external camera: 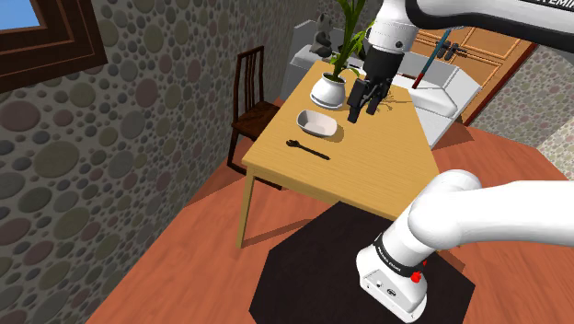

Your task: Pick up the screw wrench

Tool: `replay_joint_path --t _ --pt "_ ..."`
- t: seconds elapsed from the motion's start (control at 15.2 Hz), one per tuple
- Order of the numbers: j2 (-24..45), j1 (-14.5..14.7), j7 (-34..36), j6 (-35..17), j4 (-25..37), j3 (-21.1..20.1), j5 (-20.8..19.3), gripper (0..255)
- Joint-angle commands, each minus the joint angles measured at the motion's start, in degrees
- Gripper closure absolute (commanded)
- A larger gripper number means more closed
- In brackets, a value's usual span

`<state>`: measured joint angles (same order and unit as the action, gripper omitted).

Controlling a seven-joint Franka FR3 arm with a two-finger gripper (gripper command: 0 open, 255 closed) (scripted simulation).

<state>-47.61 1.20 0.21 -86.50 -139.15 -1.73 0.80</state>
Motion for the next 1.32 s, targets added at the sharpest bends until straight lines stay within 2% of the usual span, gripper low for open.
replay_joint_path --t 0.0,0.33,0.66,0.99,1.25 --pt "0.0 0.0 0.0 0.0 0.0 0.0 0.0 0" --pt "3.5 -0.6 -7.2 -9.4 -5.0 4.8 -3.3 0" --pt "9.9 -1.2 -14.2 -19.4 -7.7 9.6 -5.9 0" --pt "18.8 -1.1 -21.4 -29.6 -8.0 14.5 -7.2 0" --pt "27.4 -0.6 -27.7 -37.3 -6.4 18.1 -6.6 0"
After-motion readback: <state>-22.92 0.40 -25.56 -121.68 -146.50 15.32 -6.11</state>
